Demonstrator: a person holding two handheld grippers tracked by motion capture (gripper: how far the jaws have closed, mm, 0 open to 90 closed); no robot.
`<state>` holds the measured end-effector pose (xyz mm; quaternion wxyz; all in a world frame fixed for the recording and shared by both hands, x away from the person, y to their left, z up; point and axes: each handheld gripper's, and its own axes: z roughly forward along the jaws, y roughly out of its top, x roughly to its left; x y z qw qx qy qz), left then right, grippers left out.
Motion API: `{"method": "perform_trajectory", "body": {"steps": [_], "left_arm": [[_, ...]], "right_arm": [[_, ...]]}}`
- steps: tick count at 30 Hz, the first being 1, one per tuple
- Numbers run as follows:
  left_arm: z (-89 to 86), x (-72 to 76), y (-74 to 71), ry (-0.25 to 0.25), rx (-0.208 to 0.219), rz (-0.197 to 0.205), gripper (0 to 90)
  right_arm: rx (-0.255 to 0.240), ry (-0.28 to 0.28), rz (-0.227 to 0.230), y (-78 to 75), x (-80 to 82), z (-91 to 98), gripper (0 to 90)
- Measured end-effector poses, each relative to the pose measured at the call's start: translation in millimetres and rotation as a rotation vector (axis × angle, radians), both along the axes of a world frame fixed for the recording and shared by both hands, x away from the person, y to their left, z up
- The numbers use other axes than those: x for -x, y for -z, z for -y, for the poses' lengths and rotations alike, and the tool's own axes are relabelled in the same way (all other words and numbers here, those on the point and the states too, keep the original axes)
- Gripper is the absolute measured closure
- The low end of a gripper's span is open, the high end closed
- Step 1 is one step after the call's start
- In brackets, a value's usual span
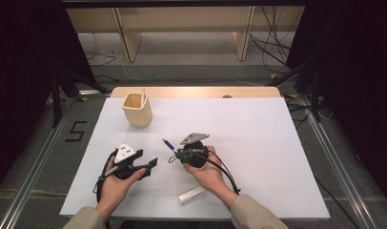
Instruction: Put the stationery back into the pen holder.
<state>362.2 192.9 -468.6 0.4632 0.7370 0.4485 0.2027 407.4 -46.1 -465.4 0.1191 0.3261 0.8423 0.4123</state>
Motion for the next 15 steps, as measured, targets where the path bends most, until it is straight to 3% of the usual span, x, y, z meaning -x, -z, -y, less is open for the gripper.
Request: {"method": "perform_trajectory", "body": {"steps": [7,15], "left_arm": [[14.4,-15.1,-4.6,0.006,0.072,-0.024,30.2],[19.1,-26.7,-3.2,-0.022,0.168,-0.063,31.2]], "right_arm": [[-0.018,-0.023,0.014,-2.8,8.4,-4.0,80.2],[-0.026,-0.031,0.031,-3.8,11.7,-5.1,80.2]]}}
